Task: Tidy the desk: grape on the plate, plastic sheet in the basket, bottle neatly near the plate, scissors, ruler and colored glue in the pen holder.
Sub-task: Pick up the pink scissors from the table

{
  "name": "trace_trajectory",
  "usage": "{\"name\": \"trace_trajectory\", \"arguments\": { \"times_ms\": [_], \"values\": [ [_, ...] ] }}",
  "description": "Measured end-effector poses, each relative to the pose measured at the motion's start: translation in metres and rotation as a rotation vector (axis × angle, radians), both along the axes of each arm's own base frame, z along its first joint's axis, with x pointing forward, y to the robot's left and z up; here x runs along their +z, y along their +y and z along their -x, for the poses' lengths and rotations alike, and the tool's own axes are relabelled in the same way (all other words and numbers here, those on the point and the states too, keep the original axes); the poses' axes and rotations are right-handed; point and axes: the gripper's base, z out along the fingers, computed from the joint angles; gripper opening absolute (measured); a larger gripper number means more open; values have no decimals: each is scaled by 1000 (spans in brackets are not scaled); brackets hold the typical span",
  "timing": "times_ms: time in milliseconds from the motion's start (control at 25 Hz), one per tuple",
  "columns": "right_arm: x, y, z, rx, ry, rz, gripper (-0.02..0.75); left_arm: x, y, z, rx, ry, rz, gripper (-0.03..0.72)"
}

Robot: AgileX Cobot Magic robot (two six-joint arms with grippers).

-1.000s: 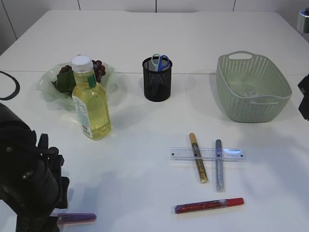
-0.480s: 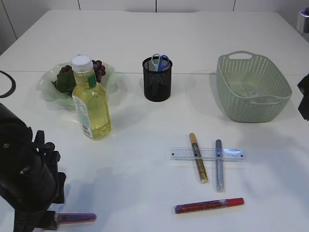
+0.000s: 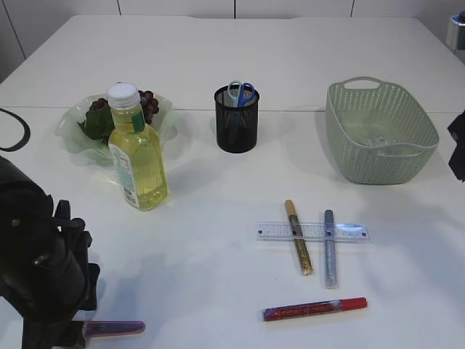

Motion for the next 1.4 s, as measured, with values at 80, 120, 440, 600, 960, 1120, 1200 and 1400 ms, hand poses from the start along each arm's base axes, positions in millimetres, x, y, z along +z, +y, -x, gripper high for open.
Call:
{"name": "trace_trajectory", "arguments": {
  "times_ms": [80, 120, 440, 600, 960, 1120, 1200, 1400],
  "values": [
    [0, 0, 0, 0, 0, 0, 418, -3, 0, 0, 0, 6, -4, 372],
    [0, 0, 0, 0, 0, 0, 418, -4, 0, 0, -1, 6, -4, 373],
    [0, 0, 0, 0, 0, 0, 418, -7, -1, -1, -3, 14, -9, 372],
    [0, 0, 0, 0, 0, 0, 418, -10, -1, -1, -3, 21, -13, 372],
    [0, 0, 0, 0, 0, 0, 418, -12, -1, -1, -3, 30, -19, 372],
    [0, 0, 0, 0, 0, 0, 418, -12, -1, -1, -2, 32, -21, 370],
    [0, 0, 0, 0, 0, 0, 418, -12, -1, -1, -2, 33, -22, 351],
    [0, 0, 0, 0, 0, 0, 418, -12, 0, 0, 0, 42, -27, 227]
  ]
}}
